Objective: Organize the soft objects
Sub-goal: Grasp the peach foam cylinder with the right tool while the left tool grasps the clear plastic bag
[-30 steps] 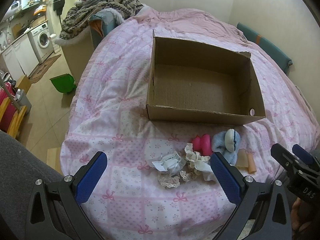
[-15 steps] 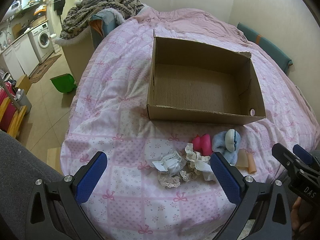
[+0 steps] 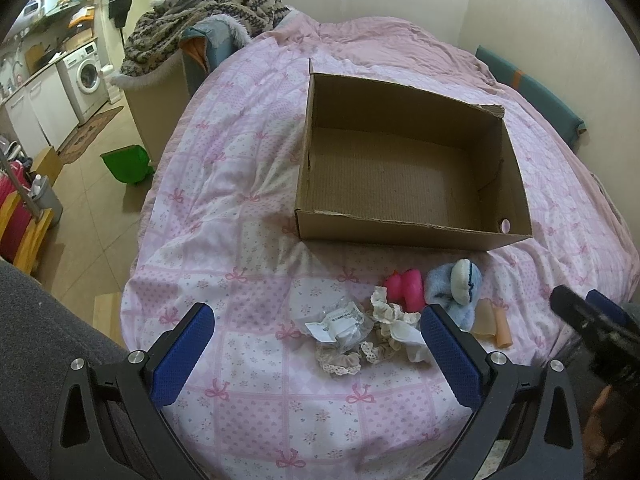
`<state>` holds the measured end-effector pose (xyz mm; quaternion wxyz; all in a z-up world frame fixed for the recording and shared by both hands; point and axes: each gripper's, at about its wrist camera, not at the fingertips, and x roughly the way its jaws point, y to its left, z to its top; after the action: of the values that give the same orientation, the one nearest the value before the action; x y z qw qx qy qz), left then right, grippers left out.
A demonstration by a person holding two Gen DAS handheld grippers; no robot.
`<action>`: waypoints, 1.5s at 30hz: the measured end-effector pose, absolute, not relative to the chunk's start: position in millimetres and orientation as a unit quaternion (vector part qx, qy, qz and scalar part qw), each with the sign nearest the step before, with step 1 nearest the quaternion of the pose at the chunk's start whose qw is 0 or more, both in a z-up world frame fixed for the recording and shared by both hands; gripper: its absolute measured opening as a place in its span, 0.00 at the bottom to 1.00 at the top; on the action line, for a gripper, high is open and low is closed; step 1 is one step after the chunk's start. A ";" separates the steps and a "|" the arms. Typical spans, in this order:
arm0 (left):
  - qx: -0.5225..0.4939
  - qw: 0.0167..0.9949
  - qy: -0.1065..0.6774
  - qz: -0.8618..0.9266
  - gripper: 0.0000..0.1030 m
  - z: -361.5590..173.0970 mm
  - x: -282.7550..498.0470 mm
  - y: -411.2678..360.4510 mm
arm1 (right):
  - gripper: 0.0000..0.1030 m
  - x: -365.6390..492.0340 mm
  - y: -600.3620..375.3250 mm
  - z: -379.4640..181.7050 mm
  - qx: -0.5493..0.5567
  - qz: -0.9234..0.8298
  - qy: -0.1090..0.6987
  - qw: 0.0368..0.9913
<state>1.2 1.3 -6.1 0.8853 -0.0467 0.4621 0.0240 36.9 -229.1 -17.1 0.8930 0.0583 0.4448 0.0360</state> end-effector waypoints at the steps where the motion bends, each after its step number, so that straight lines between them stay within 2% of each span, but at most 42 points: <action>1: -0.048 0.884 0.465 0.025 1.00 -7.5 1.3 1.2 | 1.00 39.1 -231.7 -15.5 0.067 0.045 0.451 0.889; 8: -0.052 0.880 0.471 0.034 1.00 -9.3 3.7 4.1 | 1.00 74.1 -269.5 -25.3 0.158 0.071 0.527 0.832; 9: -0.053 0.878 0.475 0.036 1.00 -10.3 4.5 4.5 | 0.97 79.8 -276.0 -29.9 0.171 0.070 0.540 0.821; 11: -0.054 0.872 0.485 0.041 1.00 -10.7 9.4 7.7 | 0.78 91.5 -286.3 -42.9 0.190 0.072 0.571 0.796; 13: -0.050 0.859 0.507 0.047 1.00 -12.7 19.6 11.2 | 0.71 99.7 -297.2 -58.6 0.217 0.064 0.596 0.770; 16: -0.057 0.842 0.533 0.055 1.00 -15.3 34.7 20.1 | 0.51 107.2 -300.6 -78.5 0.218 0.051 0.627 0.746; 18: -0.058 0.834 0.544 0.064 1.00 -15.3 45.9 25.8 | 0.44 109.6 -297.3 -92.1 0.223 0.055 0.647 0.727; 19: -0.060 0.830 0.551 0.065 1.00 -16.1 50.2 27.7 | 0.36 109.8 -295.2 -97.3 0.225 0.057 0.653 0.721; 23: -0.060 0.812 0.578 0.057 1.00 -22.5 68.2 31.8 | 0.28 108.4 -283.6 -113.6 0.214 0.051 0.667 0.712; 27: -0.063 0.796 0.600 0.054 1.00 -34.1 82.5 36.7 | 0.28 107.7 -269.3 -125.1 0.192 0.055 0.678 0.708; 28: -0.062 0.794 0.602 0.058 1.00 -37.6 84.6 38.0 | 0.25 108.3 -268.6 -129.7 0.188 0.050 0.680 0.707; 30: -0.067 0.789 0.608 0.060 0.98 -47.0 87.5 41.2 | 0.12 110.7 -269.5 -133.4 0.185 0.045 0.679 0.709; 31: -0.072 0.786 0.612 0.060 0.94 -51.7 88.1 42.5 | 0.07 111.2 -268.8 -132.9 0.186 0.045 0.675 0.712; 34: -0.094 0.768 0.631 0.057 0.80 -70.4 85.8 47.0 | 0.05 110.4 -269.7 -124.5 0.187 0.047 0.658 0.728; 37: -0.125 0.749 0.648 0.055 0.70 -87.2 82.1 53.7 | 0.05 106.4 -274.0 -111.4 0.204 0.052 0.632 0.746; 42: -0.151 0.736 0.659 0.049 0.67 -99.0 77.3 57.3 | 0.05 101.8 -274.9 -77.5 0.234 0.105 0.557 0.790; 45: -0.163 0.725 0.668 0.037 0.61 -109.1 74.9 54.3 | 0.05 102.0 -264.4 -71.2 0.218 0.121 0.545 0.800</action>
<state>74.9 54.3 -109.1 0.7251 -0.1632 0.6680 0.0370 102.0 -264.4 -71.2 0.8003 0.2181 0.5453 0.1209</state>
